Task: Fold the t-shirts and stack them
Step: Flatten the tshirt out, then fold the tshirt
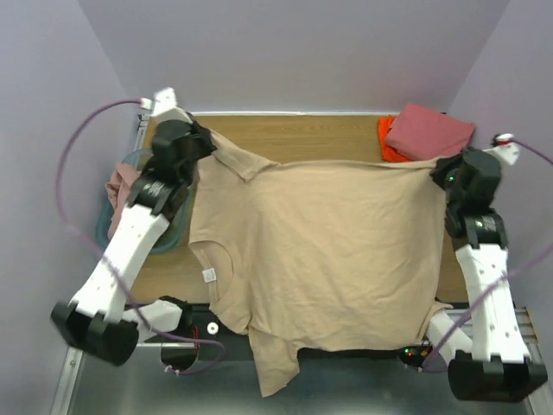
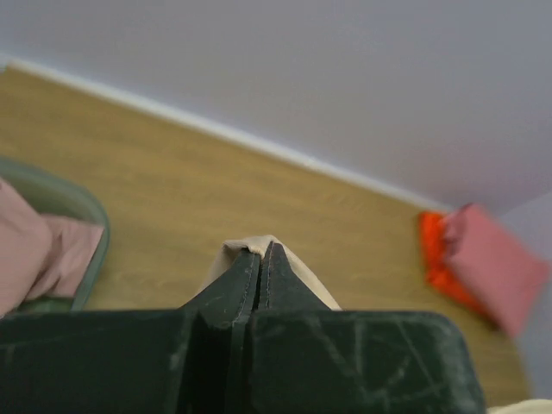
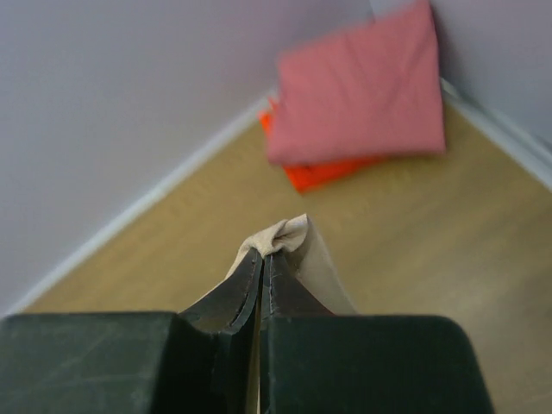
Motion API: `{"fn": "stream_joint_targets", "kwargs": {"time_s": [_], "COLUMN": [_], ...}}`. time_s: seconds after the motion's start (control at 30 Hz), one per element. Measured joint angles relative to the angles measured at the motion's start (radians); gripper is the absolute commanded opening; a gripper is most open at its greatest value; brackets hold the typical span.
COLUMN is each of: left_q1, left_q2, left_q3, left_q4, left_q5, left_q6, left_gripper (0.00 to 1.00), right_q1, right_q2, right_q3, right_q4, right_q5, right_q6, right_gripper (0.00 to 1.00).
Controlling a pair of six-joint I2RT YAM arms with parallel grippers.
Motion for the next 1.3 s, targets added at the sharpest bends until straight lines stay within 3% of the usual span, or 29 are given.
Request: {"fn": "stream_joint_targets", "kwargs": {"time_s": [0.1, 0.23, 0.43, 0.6, 0.83, 1.3], "left_q1": [0.029, 0.091, 0.144, 0.15, 0.148, 0.148], "left_q2": [0.207, 0.485, 0.891, 1.102, 1.106, 0.717], "left_q3": [-0.109, -0.095, 0.22, 0.442, 0.417, -0.07], "left_q4": [0.066, 0.142, 0.195, 0.193, 0.187, 0.196], "left_q5": [0.021, 0.072, 0.146, 0.204, 0.225, 0.2], "left_q6": [0.029, 0.063, 0.106, 0.126, 0.121, 0.002], "left_gripper": [0.0, 0.0, 0.0, 0.0, 0.0, 0.0], "right_q1": [0.0, 0.0, 0.0, 0.0, 0.0, 0.0], "right_q2": [0.133, 0.381, 0.727, 0.89, 0.931, 0.855], "right_q3": [-0.151, -0.228, -0.135, -0.016, 0.029, -0.06], "right_q4": [0.066, 0.178, 0.334, 0.415, 0.455, 0.441], "right_q5": [0.001, -0.005, -0.007, -0.006, 0.016, 0.026], "right_q6": [0.014, 0.027, 0.01, -0.026, -0.062, -0.074], "right_gripper": [0.0, 0.0, 0.0, 0.0, 0.0, 0.0]}}
